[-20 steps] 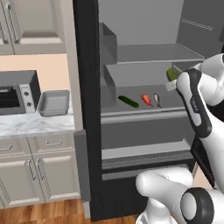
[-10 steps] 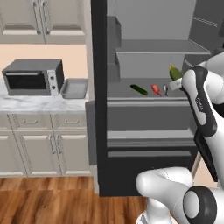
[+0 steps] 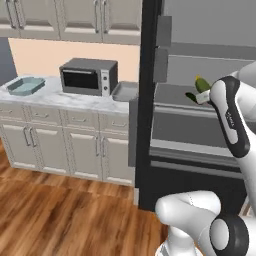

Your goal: Place one cucumber and one fish in each tupperware on the nearby counter, to pack two identical lunches.

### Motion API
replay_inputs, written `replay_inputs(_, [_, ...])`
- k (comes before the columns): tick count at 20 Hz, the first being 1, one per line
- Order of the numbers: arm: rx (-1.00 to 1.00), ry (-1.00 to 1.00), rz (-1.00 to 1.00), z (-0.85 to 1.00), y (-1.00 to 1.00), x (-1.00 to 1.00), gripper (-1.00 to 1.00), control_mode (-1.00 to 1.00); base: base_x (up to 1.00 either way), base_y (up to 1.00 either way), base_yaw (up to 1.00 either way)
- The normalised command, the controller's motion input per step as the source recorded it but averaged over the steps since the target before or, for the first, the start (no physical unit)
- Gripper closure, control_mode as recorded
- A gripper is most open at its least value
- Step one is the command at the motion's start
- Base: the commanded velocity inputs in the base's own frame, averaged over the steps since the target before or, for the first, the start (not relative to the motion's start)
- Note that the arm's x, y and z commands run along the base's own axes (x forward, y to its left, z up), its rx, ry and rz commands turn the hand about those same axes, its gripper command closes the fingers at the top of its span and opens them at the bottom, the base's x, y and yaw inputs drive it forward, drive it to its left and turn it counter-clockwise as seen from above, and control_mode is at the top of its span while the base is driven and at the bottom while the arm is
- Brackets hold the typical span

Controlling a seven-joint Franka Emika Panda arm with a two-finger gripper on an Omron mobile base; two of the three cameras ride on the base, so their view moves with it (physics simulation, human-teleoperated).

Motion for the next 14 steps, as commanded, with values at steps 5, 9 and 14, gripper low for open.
replay_inputs(5, [0.00, 0.00, 0.00, 0.00, 0.00, 0.00, 1.00, 1.00, -0.32, -0.17, 0.51])
replay_inputs(9, [0.00, 0.00, 0.00, 0.00, 0.00, 0.00, 1.00, 1.00, -0.35, -0.33, 0.51])
replay_inputs(14, [0.00, 0.00, 0.00, 0.00, 0.00, 0.00, 1.00, 1.00, -0.40, -0.15, 0.48])
